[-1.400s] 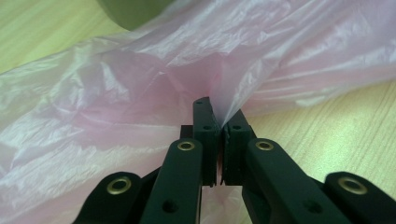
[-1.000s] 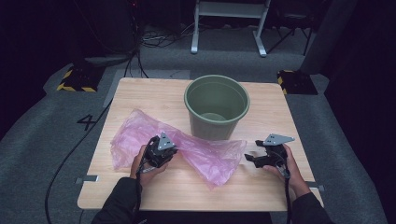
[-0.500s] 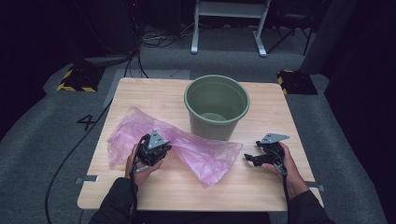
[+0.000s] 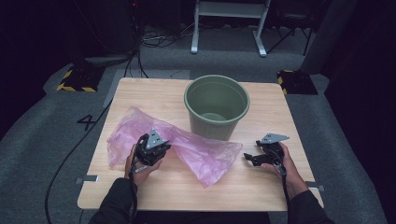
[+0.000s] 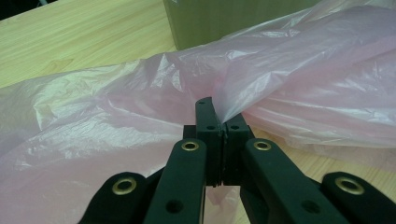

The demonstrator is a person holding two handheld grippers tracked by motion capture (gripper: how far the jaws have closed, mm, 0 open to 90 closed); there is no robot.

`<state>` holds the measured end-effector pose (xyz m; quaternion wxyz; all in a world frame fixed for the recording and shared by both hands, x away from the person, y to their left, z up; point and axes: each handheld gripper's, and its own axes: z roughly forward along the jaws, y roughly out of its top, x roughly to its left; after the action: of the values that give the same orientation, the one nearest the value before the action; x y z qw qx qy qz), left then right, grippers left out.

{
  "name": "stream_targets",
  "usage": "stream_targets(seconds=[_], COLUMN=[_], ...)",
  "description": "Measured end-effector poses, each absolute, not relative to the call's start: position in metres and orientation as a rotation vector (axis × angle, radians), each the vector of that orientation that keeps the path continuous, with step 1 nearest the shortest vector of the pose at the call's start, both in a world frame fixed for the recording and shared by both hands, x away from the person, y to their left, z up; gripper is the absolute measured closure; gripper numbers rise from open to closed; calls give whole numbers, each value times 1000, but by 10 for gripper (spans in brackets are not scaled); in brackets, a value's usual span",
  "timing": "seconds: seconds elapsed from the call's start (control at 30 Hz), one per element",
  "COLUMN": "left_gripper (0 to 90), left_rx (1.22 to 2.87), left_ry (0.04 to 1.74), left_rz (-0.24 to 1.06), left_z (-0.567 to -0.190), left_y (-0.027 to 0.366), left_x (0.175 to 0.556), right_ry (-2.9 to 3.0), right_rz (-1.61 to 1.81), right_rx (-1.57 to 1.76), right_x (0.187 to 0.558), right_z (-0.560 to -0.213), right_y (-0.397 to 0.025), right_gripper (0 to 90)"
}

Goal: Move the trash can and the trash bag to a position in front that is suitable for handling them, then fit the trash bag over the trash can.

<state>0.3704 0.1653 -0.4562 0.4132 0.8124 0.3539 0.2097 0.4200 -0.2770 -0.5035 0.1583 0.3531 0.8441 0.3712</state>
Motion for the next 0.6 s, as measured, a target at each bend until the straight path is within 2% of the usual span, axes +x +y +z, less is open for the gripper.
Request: stream_targets(seconds=[0.33,0.6], left_gripper=[888,888], left_rx=[2018,2008], left_ry=[905,897], left_rz=[544,548], left_z=[-453,-450], left_y=[168,167], left_x=[371,369], right_ry=[2426,2418], right_rz=[1078,1285], right_rx=[1014,840], right_x=[419,398], right_z=[-502,-474], right_y=[-277,-266], right_gripper=[175,175])
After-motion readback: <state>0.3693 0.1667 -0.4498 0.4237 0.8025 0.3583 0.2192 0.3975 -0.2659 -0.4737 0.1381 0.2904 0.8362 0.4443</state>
